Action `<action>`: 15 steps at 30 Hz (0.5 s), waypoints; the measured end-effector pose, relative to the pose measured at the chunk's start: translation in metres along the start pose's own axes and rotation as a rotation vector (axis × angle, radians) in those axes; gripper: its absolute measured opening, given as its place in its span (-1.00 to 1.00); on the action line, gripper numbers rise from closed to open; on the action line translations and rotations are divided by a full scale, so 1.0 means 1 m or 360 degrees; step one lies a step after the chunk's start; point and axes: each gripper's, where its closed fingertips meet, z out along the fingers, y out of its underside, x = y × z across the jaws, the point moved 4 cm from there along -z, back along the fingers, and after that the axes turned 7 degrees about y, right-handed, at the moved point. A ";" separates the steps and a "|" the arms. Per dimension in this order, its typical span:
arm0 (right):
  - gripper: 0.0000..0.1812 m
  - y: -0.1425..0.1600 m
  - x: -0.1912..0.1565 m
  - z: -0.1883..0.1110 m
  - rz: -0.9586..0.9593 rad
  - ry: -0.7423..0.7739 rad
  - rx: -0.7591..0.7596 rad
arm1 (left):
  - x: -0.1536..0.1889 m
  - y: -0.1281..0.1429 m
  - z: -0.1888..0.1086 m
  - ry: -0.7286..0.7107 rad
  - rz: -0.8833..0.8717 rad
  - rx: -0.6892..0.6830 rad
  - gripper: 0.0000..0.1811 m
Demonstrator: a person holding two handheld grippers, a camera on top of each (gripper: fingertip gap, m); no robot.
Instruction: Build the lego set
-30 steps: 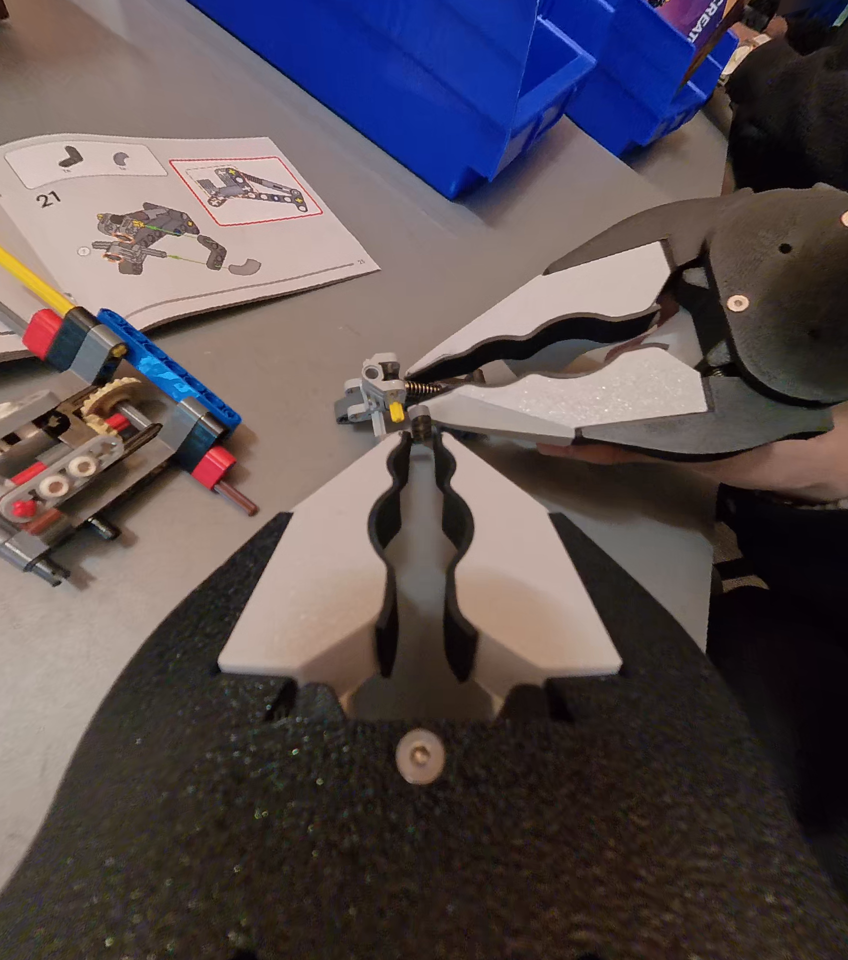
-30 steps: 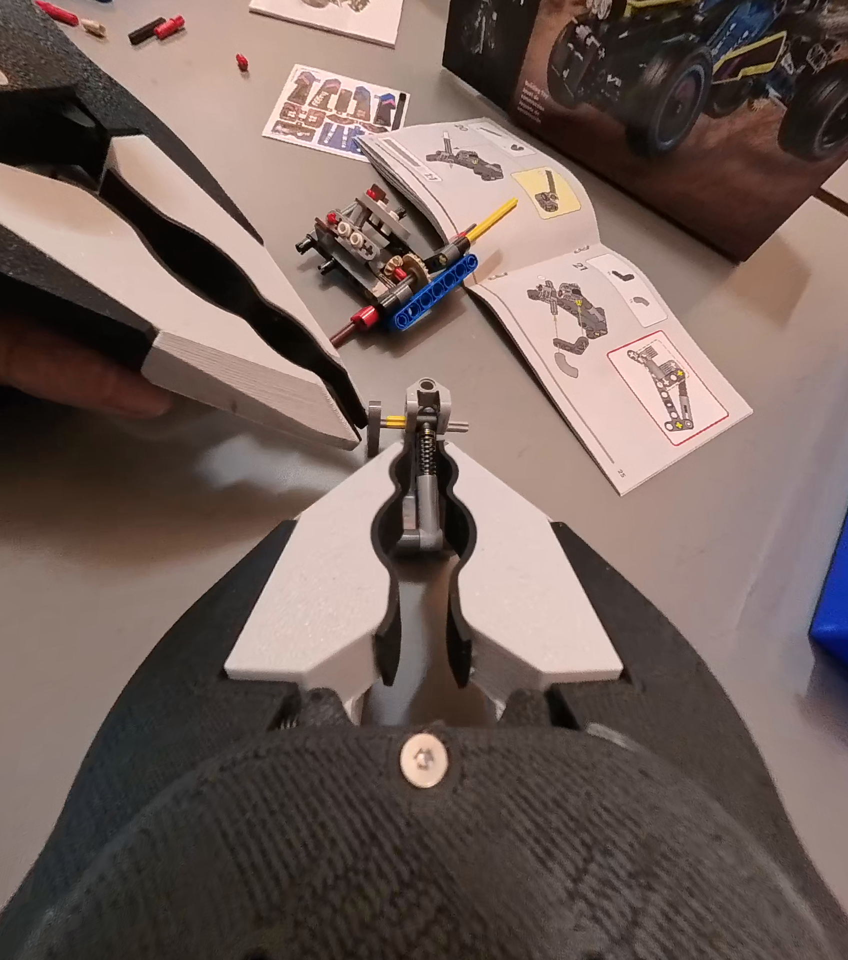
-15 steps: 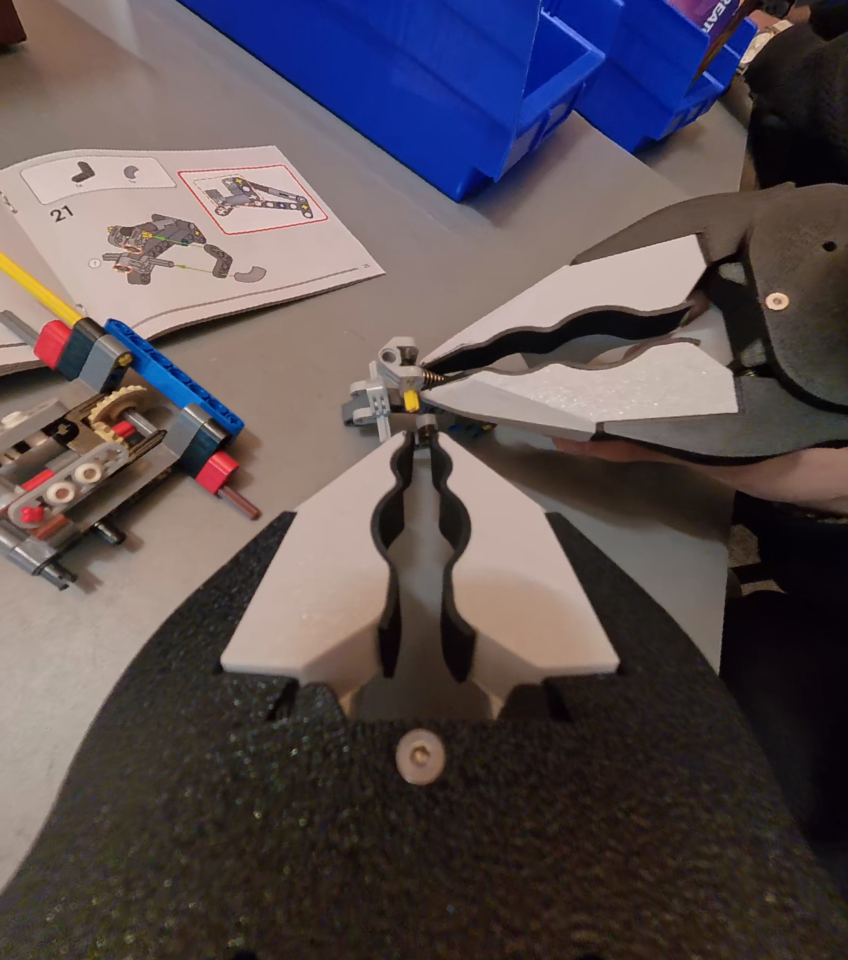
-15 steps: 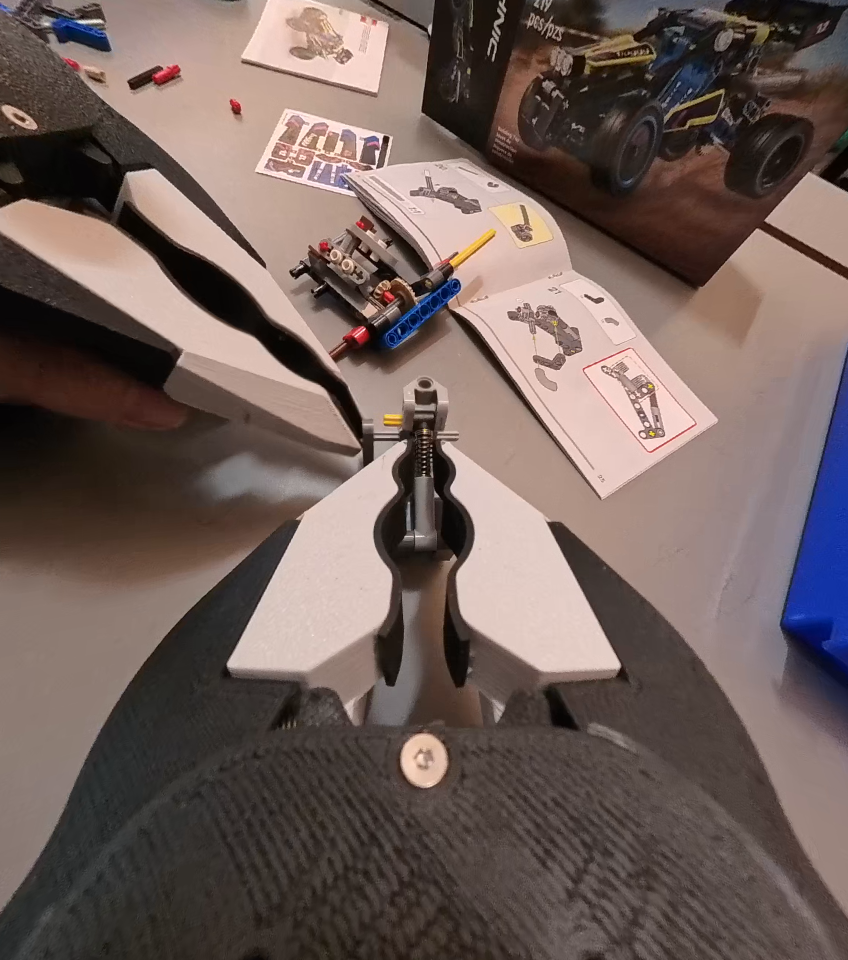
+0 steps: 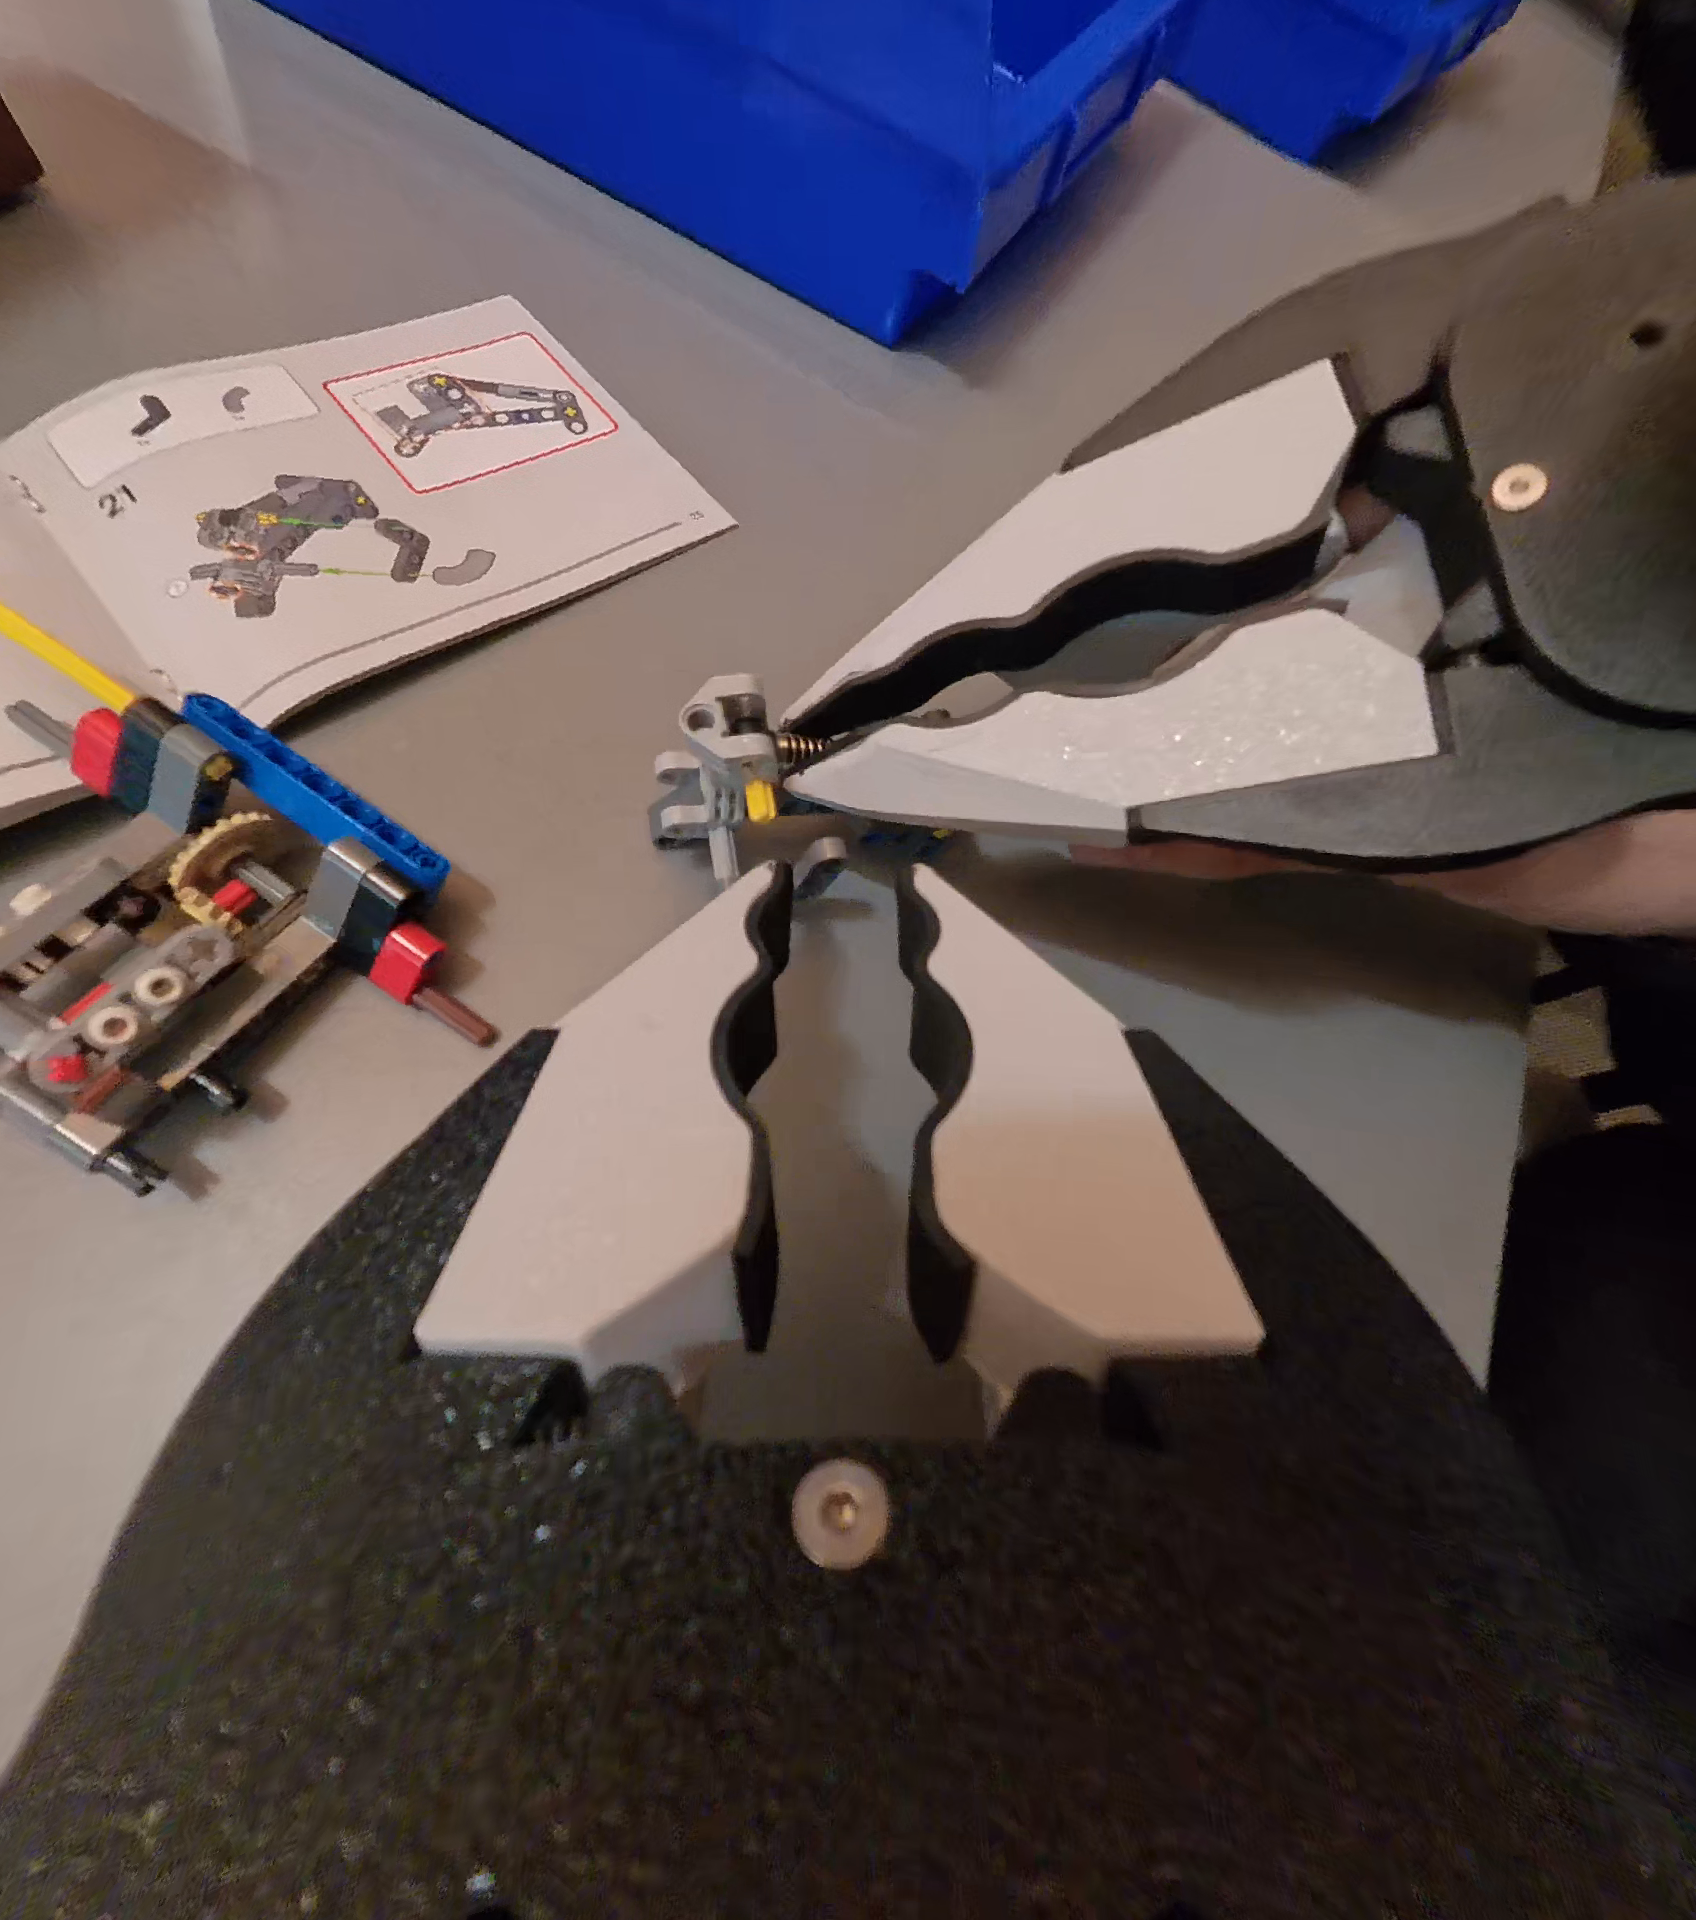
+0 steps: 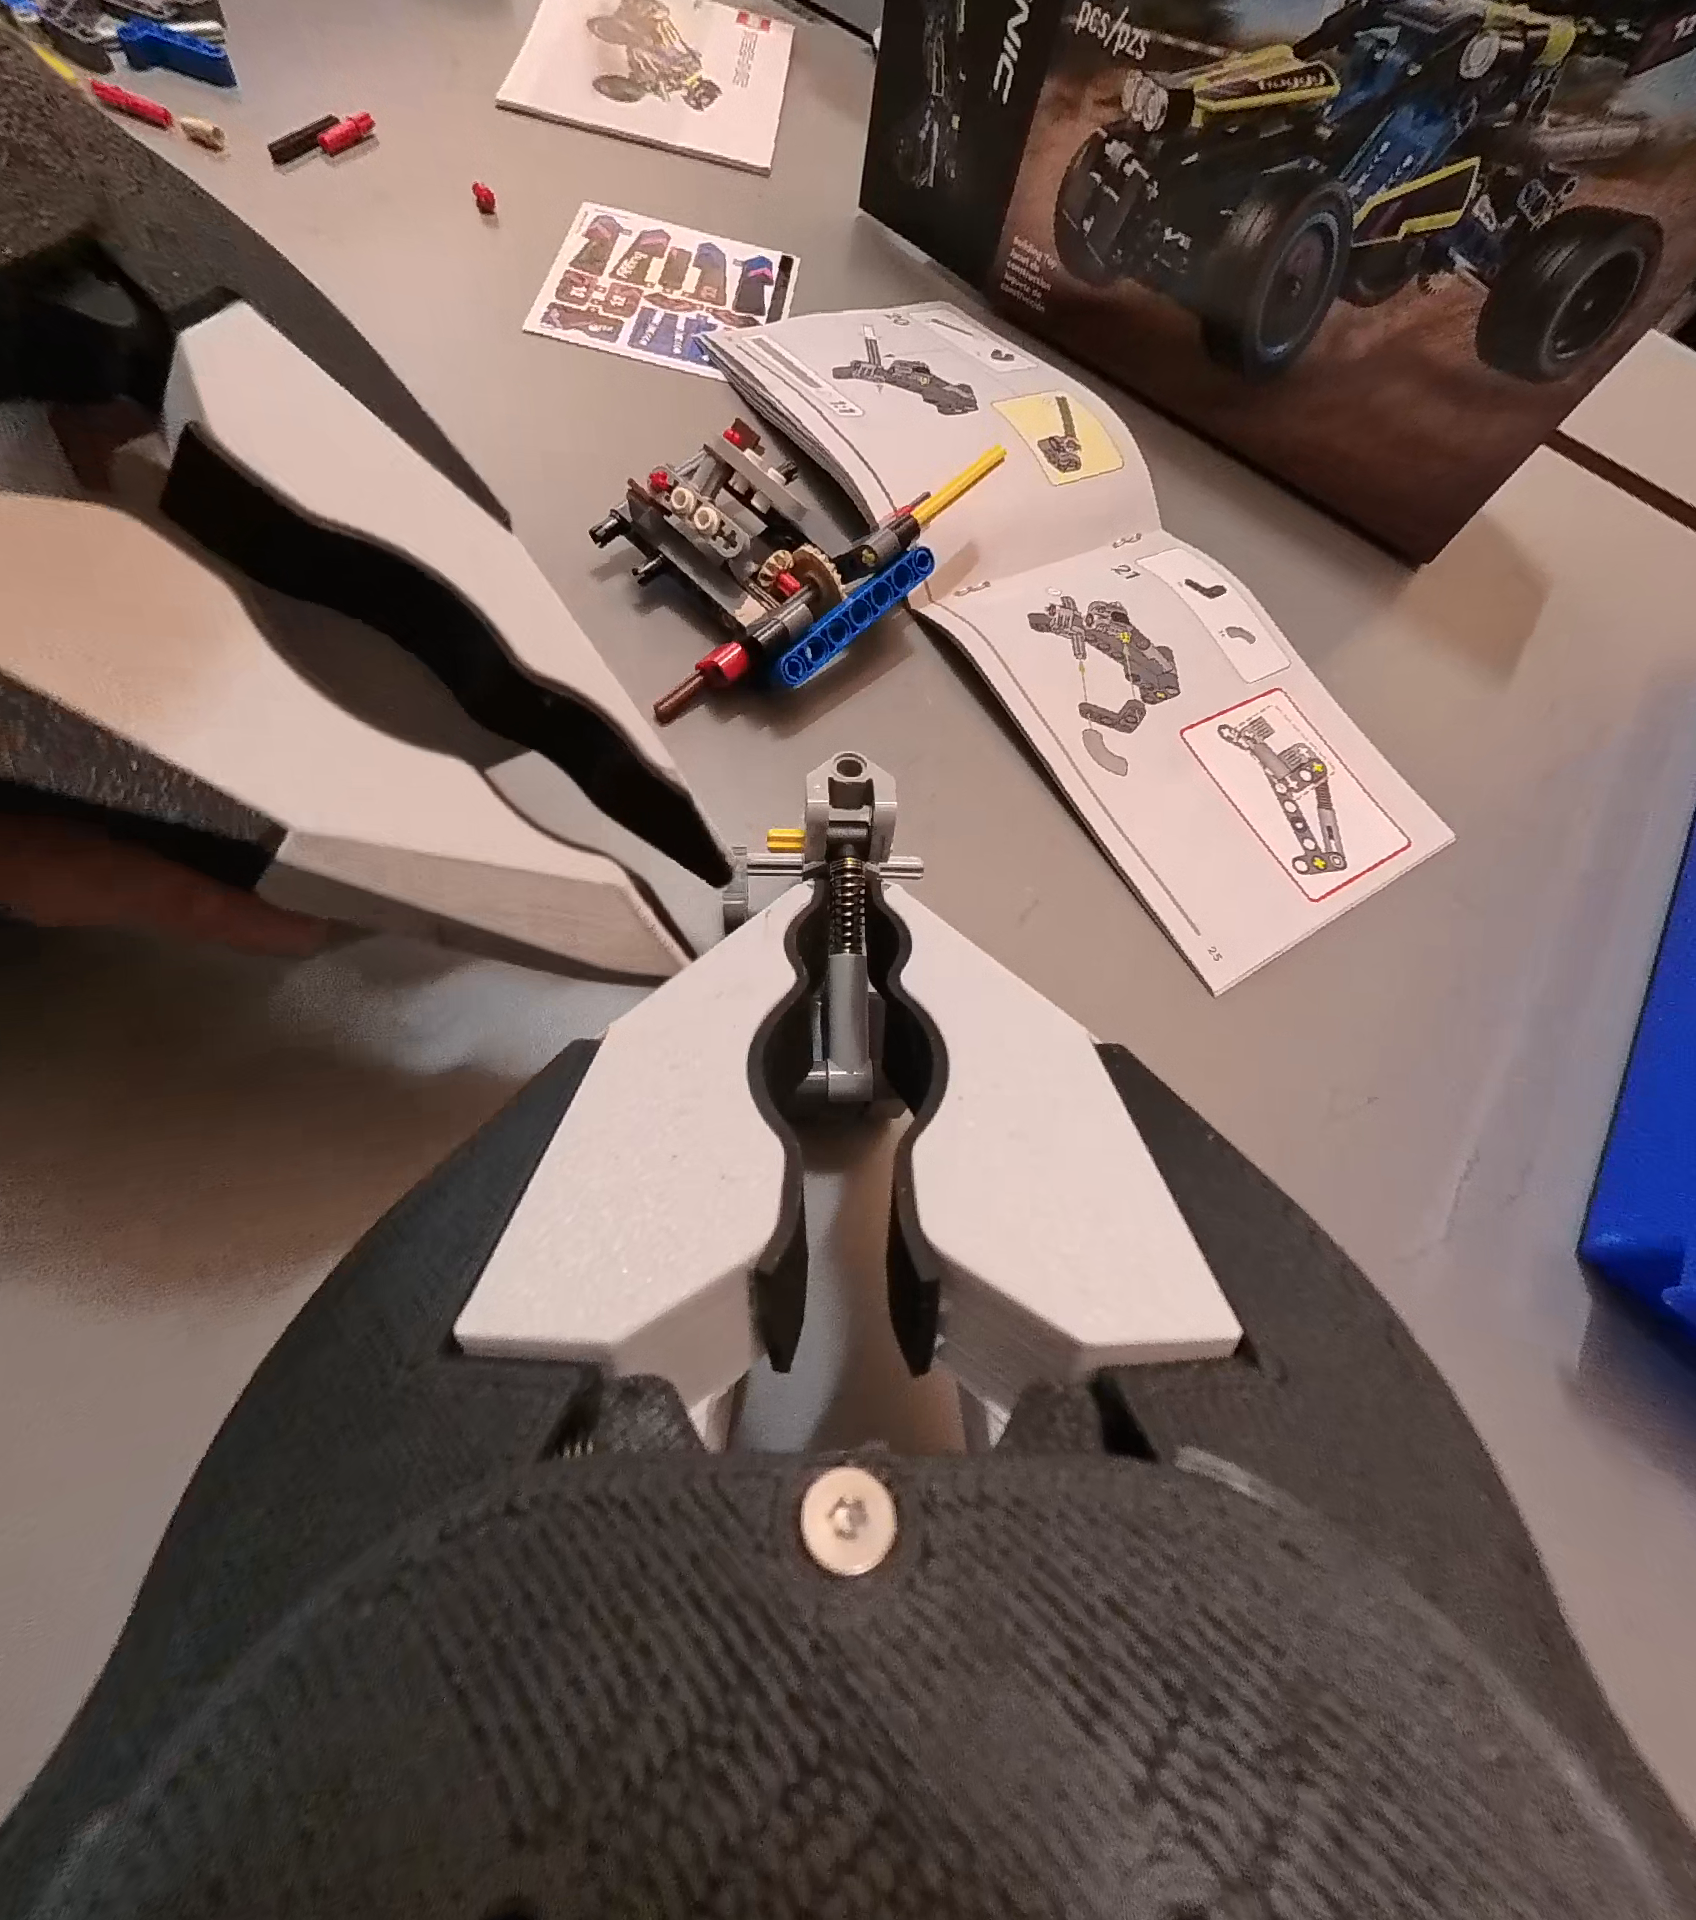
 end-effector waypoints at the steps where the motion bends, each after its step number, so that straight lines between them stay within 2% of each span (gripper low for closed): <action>1: -0.96 0.000 0.000 0.000 0.0002 0.0000 -0.0001 | 0.001 0.000 0.001 -0.0036 0.0055 -0.0011 -0.82; 6: -0.96 0.000 -0.001 0.000 0.0004 -0.0012 -0.0007 | 0.001 0.003 0.008 -0.0218 0.0267 -0.0066 -0.88; 8: -0.96 0.000 -0.001 -0.001 0.0020 -0.0019 -0.0005 | -0.001 0.002 0.008 -0.0263 0.0290 -0.0057 -0.94; 15: -0.96 -0.001 0.001 -0.001 0.0079 -0.0051 0.0005 | -0.006 0.000 0.008 -0.0310 0.0326 -0.0057 -0.95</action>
